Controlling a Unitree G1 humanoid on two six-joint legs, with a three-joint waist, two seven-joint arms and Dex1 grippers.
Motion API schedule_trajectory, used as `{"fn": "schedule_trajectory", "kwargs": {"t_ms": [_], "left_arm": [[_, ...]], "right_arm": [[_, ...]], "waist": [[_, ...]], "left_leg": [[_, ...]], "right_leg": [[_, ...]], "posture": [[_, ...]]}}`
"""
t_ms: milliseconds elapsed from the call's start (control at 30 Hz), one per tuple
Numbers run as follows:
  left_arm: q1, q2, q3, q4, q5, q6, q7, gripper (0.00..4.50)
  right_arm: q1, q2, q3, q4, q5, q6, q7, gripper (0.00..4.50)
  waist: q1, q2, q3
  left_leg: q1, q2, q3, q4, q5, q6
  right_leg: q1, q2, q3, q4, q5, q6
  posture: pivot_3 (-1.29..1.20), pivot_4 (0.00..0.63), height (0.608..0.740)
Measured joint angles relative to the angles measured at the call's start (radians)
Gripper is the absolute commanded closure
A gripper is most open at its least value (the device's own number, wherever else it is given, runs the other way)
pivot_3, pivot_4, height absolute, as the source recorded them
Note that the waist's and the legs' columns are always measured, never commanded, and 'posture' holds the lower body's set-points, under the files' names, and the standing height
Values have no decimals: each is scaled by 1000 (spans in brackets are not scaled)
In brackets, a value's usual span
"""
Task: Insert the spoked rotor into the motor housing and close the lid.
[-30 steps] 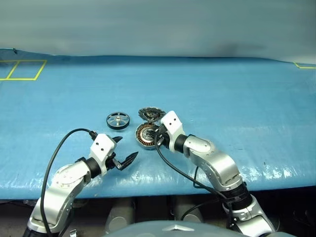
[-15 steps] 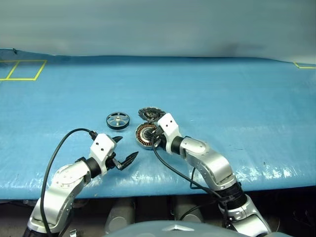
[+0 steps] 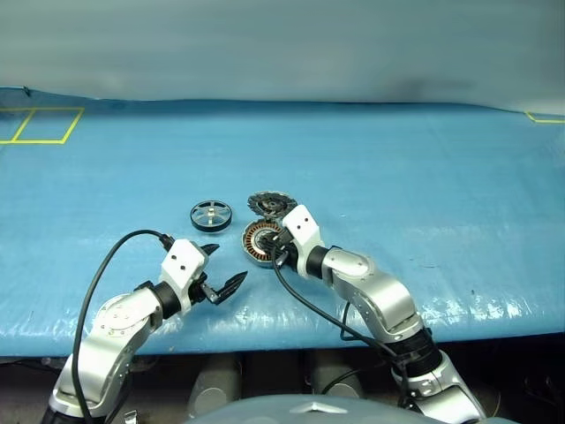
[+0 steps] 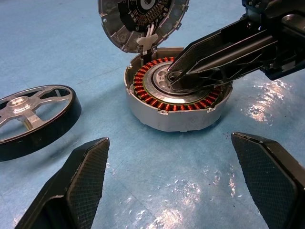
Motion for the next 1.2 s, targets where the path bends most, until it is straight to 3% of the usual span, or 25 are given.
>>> {"fn": "schedule_trajectory", "kwargs": {"t_ms": [633,833,1067,1200], "left_arm": [[3,-10,-2,0,0,-15,0,0],[3,-11,-2,0,0,-15,0,0],[9,-12,-2,0,0,-16,0,0],[8,-12,-2,0,0,-16,-1,0]], "right_arm": [[-5,-15,-1,-5,-1,10,1,3838],[-4,-17,-18,-9,0,16,-8,1837],[-4,-17,-65,-92,42,92,-11,1837],[-4,-4,-75,-141,57,134,-22,3080]], "waist": [[1,0,0],[1,0,0],[1,0,0],[-1,0,0]], "left_leg": [[0,0,0,1,0,0],[0,0,0,1,0,0],[0,0,0,0,0,0],[0,0,0,0,0,0]], "right_leg": [[1,0,0,0,0,0],[1,0,0,0,0,0],[0,0,0,0,0,0],[0,0,0,0,0,0]], "posture": [[0,150,740],[0,150,740],[0,150,740],[0,150,740]]}}
